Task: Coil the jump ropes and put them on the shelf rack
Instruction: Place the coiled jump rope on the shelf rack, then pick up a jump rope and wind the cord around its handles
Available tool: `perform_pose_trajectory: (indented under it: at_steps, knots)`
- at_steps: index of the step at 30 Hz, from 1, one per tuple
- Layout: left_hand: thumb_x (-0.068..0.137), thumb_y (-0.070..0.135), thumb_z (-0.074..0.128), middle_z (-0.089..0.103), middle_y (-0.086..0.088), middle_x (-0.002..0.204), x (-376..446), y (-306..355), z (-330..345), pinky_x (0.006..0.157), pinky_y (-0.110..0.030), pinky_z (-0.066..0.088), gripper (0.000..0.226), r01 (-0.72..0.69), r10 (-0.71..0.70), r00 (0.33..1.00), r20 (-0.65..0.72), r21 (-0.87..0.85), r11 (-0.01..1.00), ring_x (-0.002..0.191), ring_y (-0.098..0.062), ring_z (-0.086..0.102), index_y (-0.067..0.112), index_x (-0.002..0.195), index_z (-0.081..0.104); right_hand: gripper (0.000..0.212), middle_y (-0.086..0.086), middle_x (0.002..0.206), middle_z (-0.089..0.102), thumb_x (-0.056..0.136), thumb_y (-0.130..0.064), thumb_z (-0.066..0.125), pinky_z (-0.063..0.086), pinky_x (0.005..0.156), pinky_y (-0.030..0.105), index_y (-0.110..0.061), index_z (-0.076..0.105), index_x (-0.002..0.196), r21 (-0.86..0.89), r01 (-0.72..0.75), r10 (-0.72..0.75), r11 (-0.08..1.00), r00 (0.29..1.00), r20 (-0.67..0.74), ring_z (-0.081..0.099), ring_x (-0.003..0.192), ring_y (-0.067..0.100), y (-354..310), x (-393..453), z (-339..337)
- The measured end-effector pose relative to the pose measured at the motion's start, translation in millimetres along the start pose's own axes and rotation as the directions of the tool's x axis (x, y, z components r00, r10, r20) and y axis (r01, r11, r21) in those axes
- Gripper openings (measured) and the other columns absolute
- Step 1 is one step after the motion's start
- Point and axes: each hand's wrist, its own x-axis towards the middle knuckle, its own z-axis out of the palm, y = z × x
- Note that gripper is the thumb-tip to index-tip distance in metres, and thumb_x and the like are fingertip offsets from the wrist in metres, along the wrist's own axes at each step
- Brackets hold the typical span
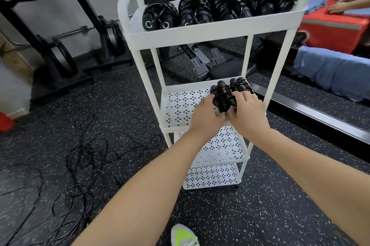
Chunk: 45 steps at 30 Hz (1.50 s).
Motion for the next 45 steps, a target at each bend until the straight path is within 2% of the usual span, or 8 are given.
perform_pose_trajectory:
  at_steps: [3,9,13,17,22,28,35,45]
  knots:
    - [0.098,0.015,0.059,0.051,-0.003,0.147,-42.0,3.2,-25.1,0.113,-0.040,0.037,0.050,-0.069,0.069,0.997,-0.033,-0.013,0.998,0.137,-0.023,0.042,0.017,0.146,0.047,0.032,0.010,0.107,0.068,0.090,-0.019,0.061,0.053,0.073,0.044,-0.010,0.064,0.120,0.067,0.094,-0.095,0.993,0.995,0.007,0.063,0.090,0.036,-32.8,-12.7,-16.9]
    - [0.093,0.014,0.058,0.060,-0.002,0.133,-145.4,-54.1,-96.6,0.101,-0.045,0.044,0.040,-0.066,0.087,0.994,-0.063,0.282,0.957,0.121,-0.026,0.055,0.015,0.133,0.057,0.018,0.003,0.073,0.068,0.093,-0.023,0.055,0.048,0.049,0.035,-0.014,0.069,0.100,0.138,0.387,-0.409,0.912,0.887,0.214,0.059,0.058,0.029,-128.8,-65.1,-31.1]
    - [0.099,0.023,0.053,0.063,-0.004,0.125,-222.9,-123.6,-146.5,0.094,-0.044,0.051,0.030,0.157,-0.156,0.987,-0.031,0.341,0.927,0.113,-0.028,0.060,0.018,0.128,0.059,0.023,0.001,0.087,0.069,0.100,-0.039,0.043,0.054,0.068,0.036,-0.027,0.058,0.112,0.205,0.474,-0.488,0.856,0.612,0.622,0.065,0.081,0.026,-209.4,-105.5,-16.8]
    - [0.102,0.031,0.048,0.068,-0.003,0.116,-294.1,-215.8,-171.9,0.085,-0.041,0.055,0.026,0.431,-0.466,0.885,-0.008,0.391,0.813,0.101,-0.028,0.065,0.023,0.124,0.061,0.025,-0.001,0.106,0.069,0.100,-0.041,0.046,0.049,0.075,0.032,-0.032,0.059,0.120,0.287,0.521,-0.521,0.804,0.383,0.763,0.064,0.101,0.022,-277.4,-160.7,32.3]
    - [0.102,0.030,0.048,0.068,-0.004,0.108,-353.8,-319.2,-184.4,0.083,-0.040,0.057,0.024,0.634,-0.698,0.715,0.030,0.392,0.666,0.094,-0.028,0.066,0.019,0.118,0.062,0.022,0.000,0.104,0.066,0.100,-0.041,0.048,0.056,0.082,0.043,-0.027,0.058,0.113,0.305,0.431,-0.418,0.849,0.196,0.887,0.066,0.088,0.023,-324.4,-211.1,114.6]
    - [0.100,0.029,0.049,0.068,-0.007,0.112,-358.8,-401.1,-167.8,0.084,-0.039,0.054,0.024,0.717,-0.784,0.620,0.027,0.385,0.581,0.100,-0.032,0.065,0.016,0.116,0.062,0.023,0.006,0.114,0.064,0.098,-0.038,0.050,0.053,0.087,0.040,-0.024,0.060,0.114,0.174,0.334,-0.246,0.926,0.188,0.951,0.062,0.100,0.027,-335.3,-237.3,201.6]
    - [0.098,0.023,0.050,0.066,-0.008,0.111,-319.3,-468.8,-111.0,0.073,-0.035,0.046,0.015,0.692,-0.781,0.615,0.106,0.403,0.599,0.102,-0.034,0.065,0.015,0.109,0.055,0.023,0.007,0.118,0.063,0.101,-0.035,0.048,0.044,0.076,0.034,-0.020,0.059,0.113,0.081,0.301,-0.144,0.950,0.194,0.970,0.058,0.097,0.027,-334.9,-250.6,297.8]
    - [0.097,0.015,0.053,0.057,-0.008,0.122,-273.8,-548.6,-44.0,0.091,-0.043,0.050,0.023,0.693,-0.776,0.616,0.133,0.377,0.615,0.115,-0.031,0.057,0.014,0.120,0.049,0.023,0.001,0.100,0.064,0.103,-0.036,0.042,0.051,0.069,0.034,-0.021,0.059,0.106,0.038,0.245,-0.101,0.969,0.251,0.963,0.063,0.084,0.021,-337.5,-266.8,391.5]
